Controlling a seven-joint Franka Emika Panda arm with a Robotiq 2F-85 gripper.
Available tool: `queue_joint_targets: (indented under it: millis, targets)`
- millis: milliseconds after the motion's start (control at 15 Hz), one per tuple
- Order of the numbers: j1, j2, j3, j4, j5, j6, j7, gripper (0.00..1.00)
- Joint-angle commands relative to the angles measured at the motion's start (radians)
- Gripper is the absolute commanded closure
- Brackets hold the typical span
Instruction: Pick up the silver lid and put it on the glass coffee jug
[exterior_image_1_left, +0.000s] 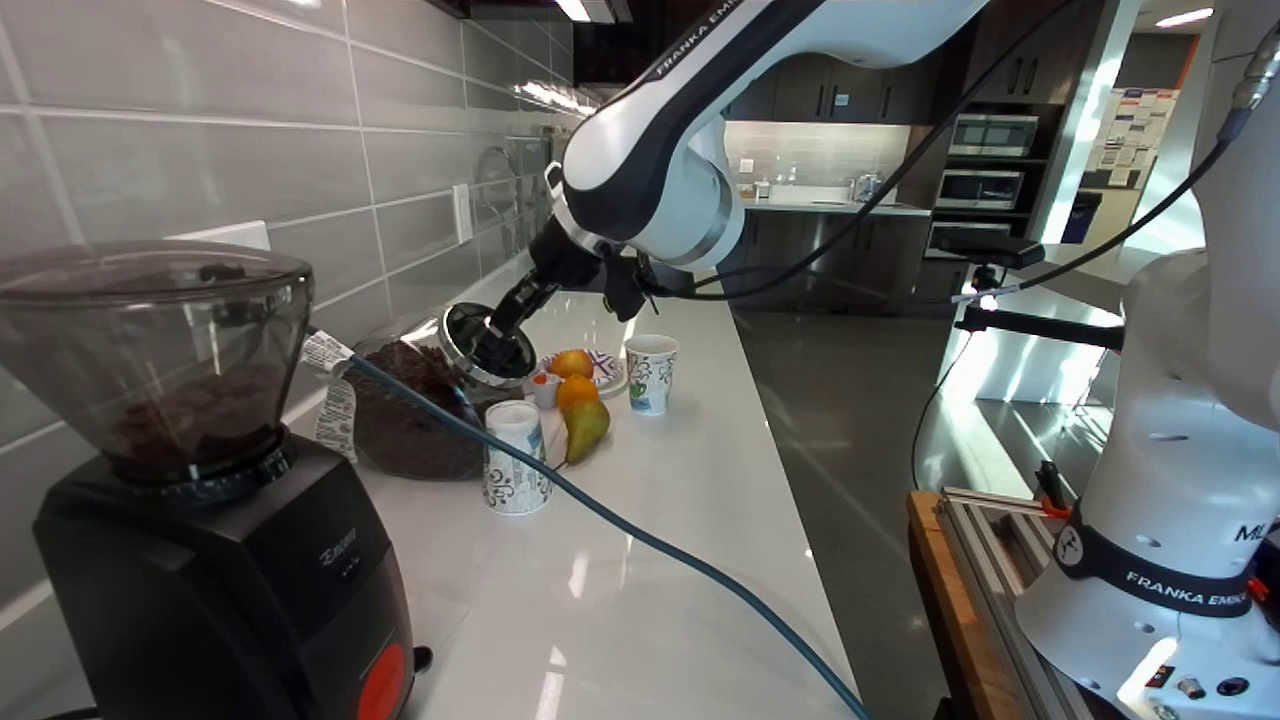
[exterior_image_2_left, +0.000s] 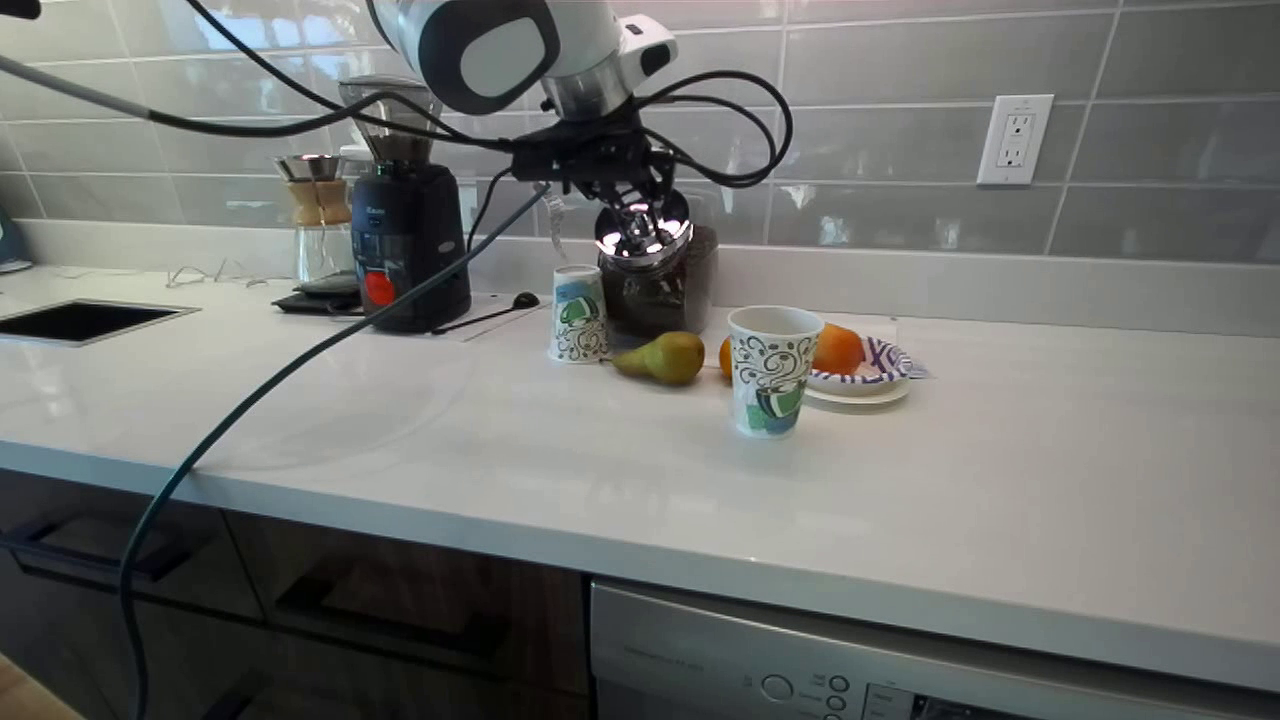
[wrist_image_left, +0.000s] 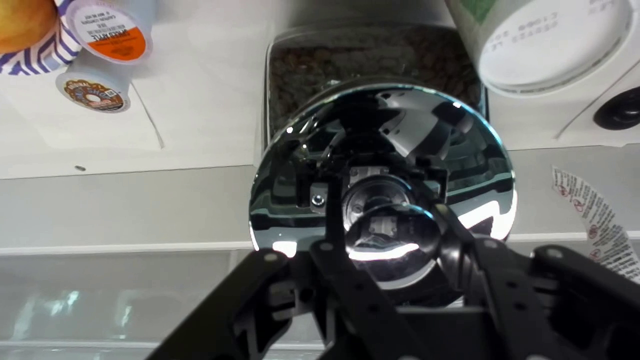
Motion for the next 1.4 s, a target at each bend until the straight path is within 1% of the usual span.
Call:
queue_joint_targets:
  millis: [0, 267, 400, 533, 600, 1000, 1067, 1333]
  targets:
    - [-0.034, 0.018, 0.028, 0.028, 0.026, -0.014, -0.038, 0.79]
    - [-0.051, 0.020, 0.047, 0.030, 0.029, -0.016, -0.042, 0.79]
    - [-0.072, 0.023, 0.076, 0.040, 0.047, -0.015, -0.059, 0.79]
    - [-0.046, 0.004, 0.047, 0.003, 0.001, -0.001, -0.008, 0.79]
    - [-0.047, 0.004, 0.047, 0.002, 0.001, -0.001, -0.008, 0.54]
    - [-0.047, 0.004, 0.047, -0.002, 0.000, -0.001, -0.008, 0.54]
    - [-0.065, 0.005, 0.075, 0.005, 0.031, 0.003, -0.033, 0.79]
    - [-0.094, 0.019, 0.114, 0.007, 0.054, 0.027, -0.056, 0.79]
